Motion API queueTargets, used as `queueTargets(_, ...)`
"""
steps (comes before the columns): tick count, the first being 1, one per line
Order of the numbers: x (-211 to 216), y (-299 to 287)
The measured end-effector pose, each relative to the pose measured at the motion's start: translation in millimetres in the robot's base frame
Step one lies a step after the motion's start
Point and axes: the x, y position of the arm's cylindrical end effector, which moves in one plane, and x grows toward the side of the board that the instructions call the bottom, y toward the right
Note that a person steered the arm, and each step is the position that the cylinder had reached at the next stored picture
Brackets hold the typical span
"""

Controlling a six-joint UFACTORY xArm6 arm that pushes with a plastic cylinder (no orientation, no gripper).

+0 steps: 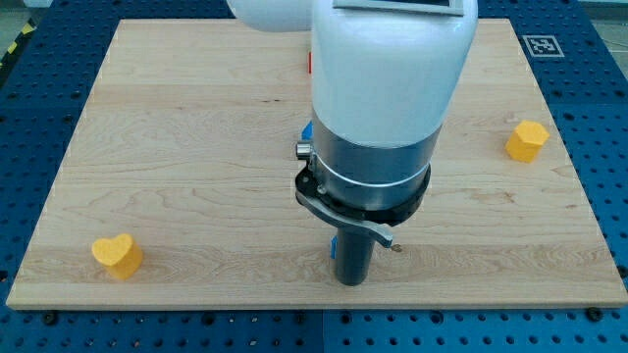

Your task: Move the yellow hexagon into the blue blocks

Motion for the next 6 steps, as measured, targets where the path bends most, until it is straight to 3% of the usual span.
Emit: queueTargets(6,-39.2,12.3)
